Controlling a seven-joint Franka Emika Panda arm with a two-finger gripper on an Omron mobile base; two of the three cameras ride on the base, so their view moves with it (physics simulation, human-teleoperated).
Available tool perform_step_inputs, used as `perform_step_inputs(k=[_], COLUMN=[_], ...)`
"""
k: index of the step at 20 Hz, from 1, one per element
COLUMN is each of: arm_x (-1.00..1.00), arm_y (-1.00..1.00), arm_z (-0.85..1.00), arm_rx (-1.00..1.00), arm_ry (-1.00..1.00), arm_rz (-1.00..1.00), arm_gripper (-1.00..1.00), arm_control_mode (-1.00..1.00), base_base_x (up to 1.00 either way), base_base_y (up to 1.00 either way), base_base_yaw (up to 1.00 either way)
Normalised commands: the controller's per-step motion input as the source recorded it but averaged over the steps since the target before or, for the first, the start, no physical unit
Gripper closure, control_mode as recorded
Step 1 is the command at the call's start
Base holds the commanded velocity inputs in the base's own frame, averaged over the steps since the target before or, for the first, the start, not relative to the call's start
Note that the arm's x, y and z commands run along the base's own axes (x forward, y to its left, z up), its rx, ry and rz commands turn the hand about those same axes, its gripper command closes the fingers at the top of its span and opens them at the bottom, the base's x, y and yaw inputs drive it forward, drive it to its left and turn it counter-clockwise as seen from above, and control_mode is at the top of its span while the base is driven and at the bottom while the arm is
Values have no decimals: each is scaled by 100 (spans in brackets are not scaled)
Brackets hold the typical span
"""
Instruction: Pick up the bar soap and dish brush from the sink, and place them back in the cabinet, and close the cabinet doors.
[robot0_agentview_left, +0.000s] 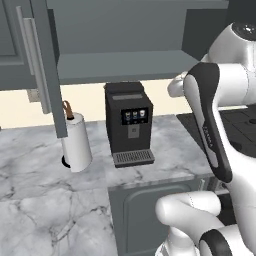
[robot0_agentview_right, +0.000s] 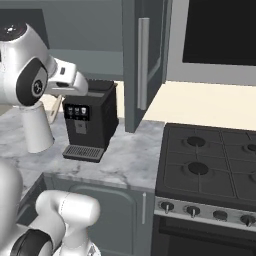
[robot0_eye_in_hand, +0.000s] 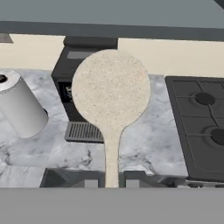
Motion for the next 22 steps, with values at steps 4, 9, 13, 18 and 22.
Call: perform_step_inputs(k=[4,9,13,18,22], arm_x=[38,43,54,55,56], arm_y=[0,5,13,7,0], arm_z=[16,8,0,0,4], arm_rx=[0,0,0,0,0], arm_ry=[-15,-15,-10,-10,-5], arm_rz=[0,0,0,0,0], arm_gripper=[100,100,100,100,100], arm_control_mode=[-100,-100,-100,-100,-100], base_base_x=[0,0,0,0,0], base_base_y=[0,0,0,0,0], base_base_yaw=[0,0,0,0,0])
